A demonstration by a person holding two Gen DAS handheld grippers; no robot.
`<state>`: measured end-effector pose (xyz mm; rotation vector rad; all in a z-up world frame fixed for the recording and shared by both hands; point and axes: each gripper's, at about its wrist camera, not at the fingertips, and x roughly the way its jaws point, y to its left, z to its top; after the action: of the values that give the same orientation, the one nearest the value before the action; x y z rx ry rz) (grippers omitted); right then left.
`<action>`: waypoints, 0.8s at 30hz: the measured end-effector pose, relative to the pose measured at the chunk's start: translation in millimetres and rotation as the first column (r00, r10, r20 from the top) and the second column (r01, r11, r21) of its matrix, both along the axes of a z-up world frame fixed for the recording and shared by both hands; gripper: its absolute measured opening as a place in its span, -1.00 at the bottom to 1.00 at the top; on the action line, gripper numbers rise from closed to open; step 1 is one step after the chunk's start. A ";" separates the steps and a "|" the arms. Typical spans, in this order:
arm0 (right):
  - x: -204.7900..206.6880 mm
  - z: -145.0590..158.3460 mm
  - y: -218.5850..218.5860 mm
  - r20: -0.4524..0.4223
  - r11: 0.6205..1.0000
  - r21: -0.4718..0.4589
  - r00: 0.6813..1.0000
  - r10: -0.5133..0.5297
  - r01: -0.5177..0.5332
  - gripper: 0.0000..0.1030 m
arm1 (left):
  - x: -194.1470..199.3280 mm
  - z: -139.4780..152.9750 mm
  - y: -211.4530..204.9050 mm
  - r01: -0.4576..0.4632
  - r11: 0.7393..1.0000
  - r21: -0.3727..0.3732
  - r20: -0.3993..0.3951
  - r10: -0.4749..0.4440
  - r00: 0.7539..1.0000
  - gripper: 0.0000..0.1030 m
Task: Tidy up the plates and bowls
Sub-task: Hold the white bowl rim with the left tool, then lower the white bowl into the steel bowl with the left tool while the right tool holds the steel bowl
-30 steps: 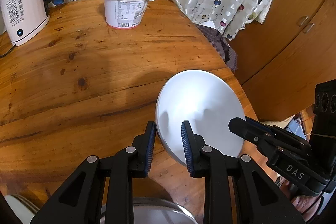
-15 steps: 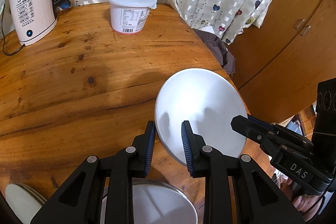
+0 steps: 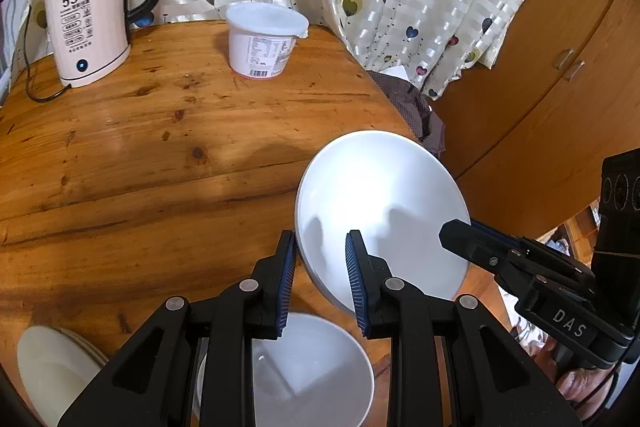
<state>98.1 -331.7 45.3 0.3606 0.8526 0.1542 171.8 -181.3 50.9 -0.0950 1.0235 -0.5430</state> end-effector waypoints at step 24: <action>-35.4 9.9 44.1 0.008 0.996 0.008 0.996 0.090 -0.090 -0.64 | -49.8 12.2 48.6 -0.070 0.998 -0.001 0.026 0.070 0.997 -0.48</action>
<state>62.8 -287.6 55.2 0.3294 0.8609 0.2431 122.0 -132.7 63.1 -0.1235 0.9910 -0.4797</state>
